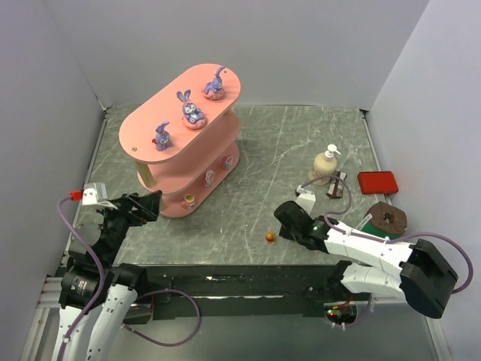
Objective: Place and organize the plastic toys onto the shelf
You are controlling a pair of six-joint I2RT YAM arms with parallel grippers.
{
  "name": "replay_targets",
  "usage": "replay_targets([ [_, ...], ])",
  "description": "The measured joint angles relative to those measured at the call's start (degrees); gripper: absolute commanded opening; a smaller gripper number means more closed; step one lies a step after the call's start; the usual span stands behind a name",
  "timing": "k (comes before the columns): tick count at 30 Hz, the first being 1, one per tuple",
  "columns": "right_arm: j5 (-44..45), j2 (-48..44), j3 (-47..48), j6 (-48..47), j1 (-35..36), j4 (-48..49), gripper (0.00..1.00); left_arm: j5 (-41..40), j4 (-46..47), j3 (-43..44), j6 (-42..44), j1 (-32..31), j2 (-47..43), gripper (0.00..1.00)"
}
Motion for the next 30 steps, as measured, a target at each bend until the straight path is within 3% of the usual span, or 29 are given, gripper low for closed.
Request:
replay_targets([
  [12,-3.13,6.91,-2.10,0.48,0.44,6.71,0.02,0.00,-0.02,0.00,0.00,0.00,-0.24,0.97],
  [30,-4.13,4.63,-6.49,5.40,5.01,14.27,0.03,-0.02,0.00,0.00,-0.02,0.00,-0.37,0.96],
])
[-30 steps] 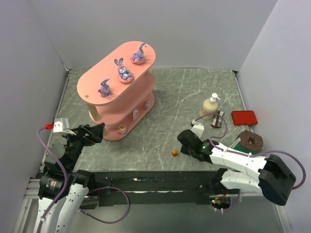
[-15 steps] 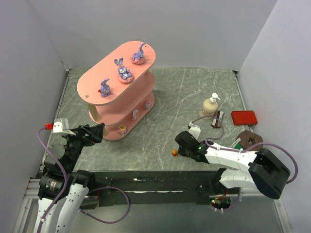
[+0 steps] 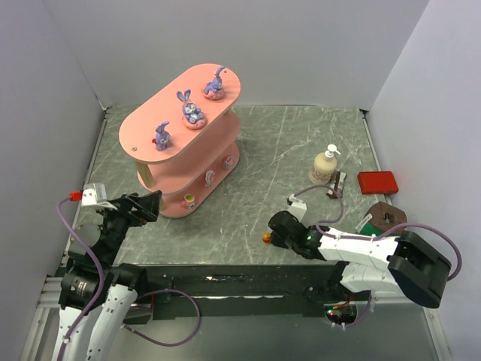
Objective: Place and organize the plastic toys onto the shelf
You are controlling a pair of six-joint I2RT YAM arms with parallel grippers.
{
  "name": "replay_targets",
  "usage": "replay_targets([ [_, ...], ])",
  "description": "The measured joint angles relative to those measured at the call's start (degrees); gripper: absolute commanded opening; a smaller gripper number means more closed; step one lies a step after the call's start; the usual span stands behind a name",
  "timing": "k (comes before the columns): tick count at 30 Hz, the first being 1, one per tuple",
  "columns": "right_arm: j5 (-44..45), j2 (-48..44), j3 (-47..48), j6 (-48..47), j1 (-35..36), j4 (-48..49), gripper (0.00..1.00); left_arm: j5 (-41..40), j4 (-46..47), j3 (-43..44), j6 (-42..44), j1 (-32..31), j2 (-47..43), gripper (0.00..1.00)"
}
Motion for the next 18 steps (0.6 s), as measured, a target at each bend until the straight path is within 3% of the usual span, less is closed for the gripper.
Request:
replay_targets([
  [14,0.39,-0.13,0.48,7.15,9.62,-2.69,0.01,0.00,0.00,0.00,-0.02,0.00,-0.24,0.96],
  [17,0.59,0.92,1.53,7.54,10.19,-3.65,0.05,-0.02,-0.02,0.00,-0.02,0.00,-0.33,0.97],
  [18,0.85,1.20,1.84,7.72,10.45,-4.04,0.11,-0.02,-0.02,0.00,-0.02,0.00,-0.35,0.96],
])
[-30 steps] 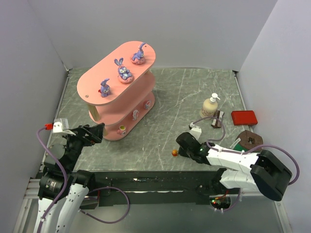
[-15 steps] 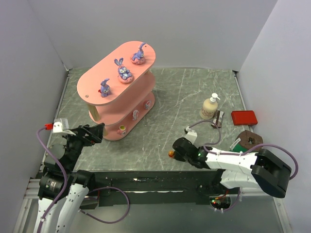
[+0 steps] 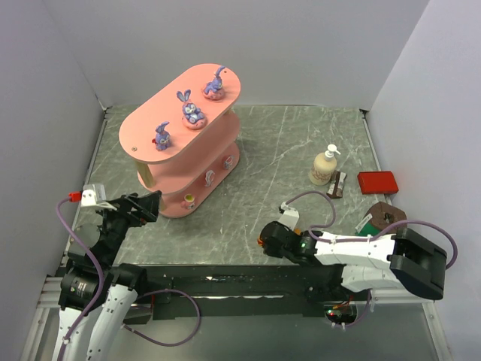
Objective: Place and organize the plastic toys onto the shelf
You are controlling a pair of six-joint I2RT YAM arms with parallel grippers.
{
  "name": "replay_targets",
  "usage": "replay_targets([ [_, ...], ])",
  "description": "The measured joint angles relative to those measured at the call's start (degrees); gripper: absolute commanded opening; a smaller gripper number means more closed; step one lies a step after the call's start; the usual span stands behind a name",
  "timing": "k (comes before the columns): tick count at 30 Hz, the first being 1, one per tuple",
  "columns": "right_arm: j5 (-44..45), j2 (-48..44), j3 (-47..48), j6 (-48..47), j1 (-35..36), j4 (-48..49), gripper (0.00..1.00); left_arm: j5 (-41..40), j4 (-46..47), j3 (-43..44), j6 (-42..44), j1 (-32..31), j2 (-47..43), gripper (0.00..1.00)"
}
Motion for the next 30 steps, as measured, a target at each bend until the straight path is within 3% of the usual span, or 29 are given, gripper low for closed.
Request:
replay_targets([
  [6,0.85,-1.49,0.11,0.76,2.43,-2.34,0.43,-0.02,0.00,0.00,-0.07,0.00,-0.02,0.97],
  [9,0.57,-2.78,-0.02,-0.48,3.45,-3.39,0.51,-0.02,0.00,0.00,-0.09,0.00,-0.02,0.96],
  [18,1.60,-1.51,-0.50,-2.89,4.44,-1.01,0.63,-0.02,0.00,0.00,-0.11,0.00,-0.02,0.96],
  [30,13.33,12.63,9.27,-6.19,4.70,-2.62,0.65,-0.02,0.00,0.00,-0.13,0.00,-0.02,0.96],
])
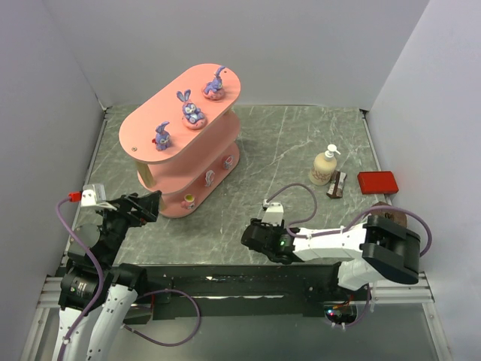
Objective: Place and organize the plastic toys onto the shelf
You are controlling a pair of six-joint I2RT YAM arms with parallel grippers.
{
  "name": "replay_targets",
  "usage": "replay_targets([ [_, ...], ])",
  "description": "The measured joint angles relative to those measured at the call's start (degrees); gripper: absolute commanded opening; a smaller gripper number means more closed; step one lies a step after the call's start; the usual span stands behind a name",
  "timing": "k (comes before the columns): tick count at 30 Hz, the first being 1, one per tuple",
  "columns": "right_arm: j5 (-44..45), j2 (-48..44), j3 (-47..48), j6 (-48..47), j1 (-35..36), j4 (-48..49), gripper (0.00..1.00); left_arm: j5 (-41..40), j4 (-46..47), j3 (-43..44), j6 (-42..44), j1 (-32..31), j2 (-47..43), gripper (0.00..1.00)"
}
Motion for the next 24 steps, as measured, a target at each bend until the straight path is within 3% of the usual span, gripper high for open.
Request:
replay_targets([
  [10,4.09,1.73,0.13,-3.80,0.33,-0.90,0.63,0.00,0.00,0.00,0.00,0.00,0.00,0.96],
  [24,6.45,1.81,-0.76,-5.25,2.27,0.17,0.42,0.00,0.00,0.00,0.00,0.00,0.00,0.96],
])
